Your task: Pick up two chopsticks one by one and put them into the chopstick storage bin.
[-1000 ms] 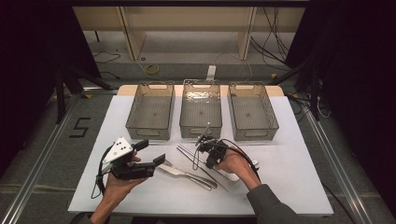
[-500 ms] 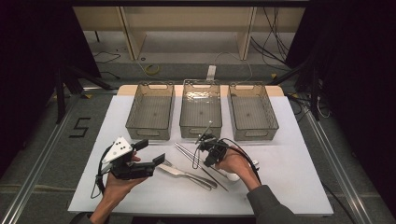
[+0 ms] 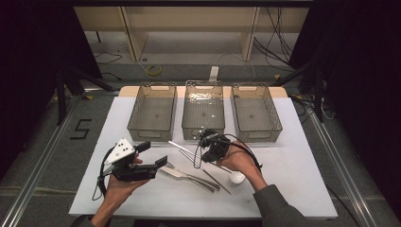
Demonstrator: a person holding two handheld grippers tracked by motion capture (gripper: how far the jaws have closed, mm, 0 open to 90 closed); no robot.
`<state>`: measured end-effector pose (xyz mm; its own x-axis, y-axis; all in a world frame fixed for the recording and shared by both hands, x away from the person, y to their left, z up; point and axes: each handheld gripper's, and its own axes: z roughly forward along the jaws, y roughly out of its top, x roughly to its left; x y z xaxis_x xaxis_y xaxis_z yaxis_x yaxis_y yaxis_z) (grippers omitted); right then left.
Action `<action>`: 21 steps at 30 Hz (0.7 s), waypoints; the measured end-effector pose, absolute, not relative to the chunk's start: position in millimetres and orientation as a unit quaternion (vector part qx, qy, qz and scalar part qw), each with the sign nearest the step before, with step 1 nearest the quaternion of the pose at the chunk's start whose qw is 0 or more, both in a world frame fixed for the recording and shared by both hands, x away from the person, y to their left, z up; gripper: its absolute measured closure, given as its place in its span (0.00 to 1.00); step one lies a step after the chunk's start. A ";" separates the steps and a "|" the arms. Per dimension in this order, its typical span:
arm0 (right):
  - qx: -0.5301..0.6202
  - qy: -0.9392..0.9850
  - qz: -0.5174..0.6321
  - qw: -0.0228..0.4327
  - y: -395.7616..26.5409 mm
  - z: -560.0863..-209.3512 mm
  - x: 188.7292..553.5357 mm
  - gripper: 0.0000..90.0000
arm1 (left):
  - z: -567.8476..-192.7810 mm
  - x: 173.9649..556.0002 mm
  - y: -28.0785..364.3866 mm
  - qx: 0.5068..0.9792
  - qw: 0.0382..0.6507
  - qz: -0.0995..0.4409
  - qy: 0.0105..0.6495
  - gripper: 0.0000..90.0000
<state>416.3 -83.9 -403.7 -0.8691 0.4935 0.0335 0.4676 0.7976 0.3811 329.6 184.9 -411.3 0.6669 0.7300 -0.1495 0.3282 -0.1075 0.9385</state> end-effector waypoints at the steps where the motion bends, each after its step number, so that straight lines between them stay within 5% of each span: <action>1: 0.237 0.954 0.180 0.042 -83.5 -402.1 409.7 0.97 | -411.7 329.7 183.8 0.722 0.559 0.177 0.368 0.17; 11: 0.213 0.961 0.171 0.034 -97.8 -393.8 397.0 0.97 | -413.1 339.3 174.9 0.746 0.545 0.150 0.351 0.17; 21: 0.179 0.970 0.164 0.024 -104.5 -386.5 378.6 0.97 | -422.2 361.2 129.2 0.849 0.446 0.098 0.267 0.17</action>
<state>378.6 -104.5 -386.5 -0.9348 0.3551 0.0121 0.3393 0.8821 0.3268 361.2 129.2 -422.2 0.8381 0.5407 -0.0721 0.3663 -0.4599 0.8089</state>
